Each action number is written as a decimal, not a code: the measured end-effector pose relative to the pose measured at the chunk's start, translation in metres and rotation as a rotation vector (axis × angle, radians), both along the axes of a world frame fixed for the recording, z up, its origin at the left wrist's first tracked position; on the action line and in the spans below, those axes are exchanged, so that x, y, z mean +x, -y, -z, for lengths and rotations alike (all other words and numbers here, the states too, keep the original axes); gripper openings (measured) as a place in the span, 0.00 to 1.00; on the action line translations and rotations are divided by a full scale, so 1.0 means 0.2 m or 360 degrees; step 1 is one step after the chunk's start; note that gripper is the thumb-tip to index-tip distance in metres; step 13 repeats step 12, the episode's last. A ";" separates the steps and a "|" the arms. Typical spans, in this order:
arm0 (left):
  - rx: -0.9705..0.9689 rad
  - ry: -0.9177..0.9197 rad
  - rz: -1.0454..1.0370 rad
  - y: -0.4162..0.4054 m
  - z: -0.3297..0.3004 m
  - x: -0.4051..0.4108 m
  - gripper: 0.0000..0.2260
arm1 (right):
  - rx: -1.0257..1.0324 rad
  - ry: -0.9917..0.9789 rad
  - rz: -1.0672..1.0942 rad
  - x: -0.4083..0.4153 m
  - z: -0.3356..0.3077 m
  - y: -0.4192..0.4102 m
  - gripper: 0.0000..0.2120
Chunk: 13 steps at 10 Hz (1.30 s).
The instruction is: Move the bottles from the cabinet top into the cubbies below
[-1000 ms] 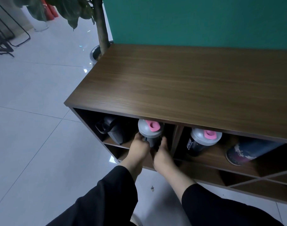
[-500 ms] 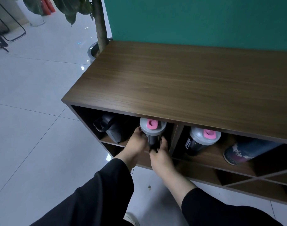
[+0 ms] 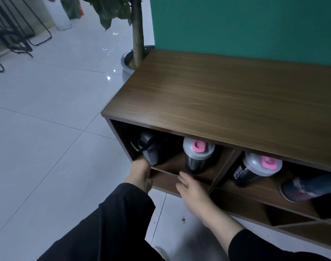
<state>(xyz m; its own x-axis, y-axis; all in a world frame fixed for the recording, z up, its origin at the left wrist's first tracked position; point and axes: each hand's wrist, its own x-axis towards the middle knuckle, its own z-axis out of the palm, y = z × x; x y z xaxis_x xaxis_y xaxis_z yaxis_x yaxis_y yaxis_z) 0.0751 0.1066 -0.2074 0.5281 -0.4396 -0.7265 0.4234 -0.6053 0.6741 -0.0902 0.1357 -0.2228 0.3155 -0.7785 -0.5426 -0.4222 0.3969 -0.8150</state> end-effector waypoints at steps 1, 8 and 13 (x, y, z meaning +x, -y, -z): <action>-0.0150 0.0053 -0.0033 0.01 0.00 0.04 0.18 | -0.0104 -0.0014 -0.0078 0.12 0.00 0.05 0.30; -0.0651 -0.0030 -0.0056 0.06 0.03 0.03 0.23 | -0.0094 -0.0009 -0.0010 0.45 -0.02 0.35 0.29; -0.0228 -0.0169 -0.0173 0.08 0.18 0.03 0.22 | -0.0137 -0.0006 0.0127 0.42 0.15 0.34 0.31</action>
